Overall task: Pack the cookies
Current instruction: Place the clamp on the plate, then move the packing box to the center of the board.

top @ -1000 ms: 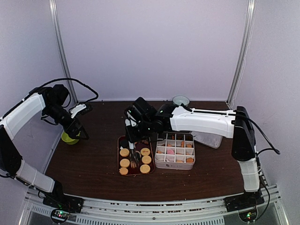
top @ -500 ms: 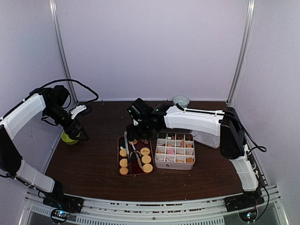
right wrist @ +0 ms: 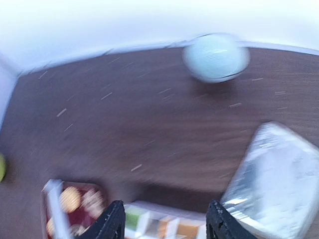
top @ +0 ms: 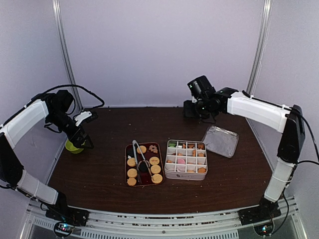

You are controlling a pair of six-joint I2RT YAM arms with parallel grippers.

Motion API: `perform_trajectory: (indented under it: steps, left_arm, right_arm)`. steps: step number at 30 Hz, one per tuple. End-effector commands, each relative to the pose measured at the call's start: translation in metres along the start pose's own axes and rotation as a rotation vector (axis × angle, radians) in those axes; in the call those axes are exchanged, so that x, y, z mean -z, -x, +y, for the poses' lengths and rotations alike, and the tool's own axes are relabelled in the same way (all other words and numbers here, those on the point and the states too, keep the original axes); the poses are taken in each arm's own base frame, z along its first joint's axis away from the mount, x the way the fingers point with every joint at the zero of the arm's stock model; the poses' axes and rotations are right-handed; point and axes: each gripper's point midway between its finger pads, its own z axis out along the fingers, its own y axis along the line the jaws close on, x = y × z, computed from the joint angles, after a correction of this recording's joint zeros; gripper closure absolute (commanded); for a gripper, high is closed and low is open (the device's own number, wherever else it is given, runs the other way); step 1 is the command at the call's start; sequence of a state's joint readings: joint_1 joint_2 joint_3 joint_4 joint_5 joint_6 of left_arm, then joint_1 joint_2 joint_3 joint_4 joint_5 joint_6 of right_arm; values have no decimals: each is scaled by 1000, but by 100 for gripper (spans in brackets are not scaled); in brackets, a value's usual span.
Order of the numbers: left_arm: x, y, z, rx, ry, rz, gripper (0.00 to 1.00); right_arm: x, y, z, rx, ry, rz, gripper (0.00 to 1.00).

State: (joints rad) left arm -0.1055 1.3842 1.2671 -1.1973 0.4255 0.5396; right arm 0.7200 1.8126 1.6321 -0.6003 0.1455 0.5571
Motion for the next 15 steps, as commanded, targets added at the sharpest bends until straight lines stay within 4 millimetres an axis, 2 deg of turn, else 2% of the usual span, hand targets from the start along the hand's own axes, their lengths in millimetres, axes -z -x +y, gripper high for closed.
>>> perform_trajectory:
  steps: [1,2,4,8,12,15]
  left_arm:
    - [12,4,25,5,154,-9,2]
    - [16,6,30,5,194,-19,2]
    - [22,5,39,12,257,-18,2]
    - [31,-2,56,39,385,-10,2]
    - [29,-5,50,36,354,-6,2]
    - [26,-7,47,36,333,3,2]
  right_arm:
    - [-24,-2,-106,-2,-337,6,46]
    - [-30,-4,-120,-9,-383,16,46]
    - [-42,-5,-135,-9,-440,24,47]
    - [-74,-8,-137,-13,-469,82,47]
    - [-105,-20,-142,-7,-501,142,49]
    - [-119,-34,-153,-20,-524,190,50]
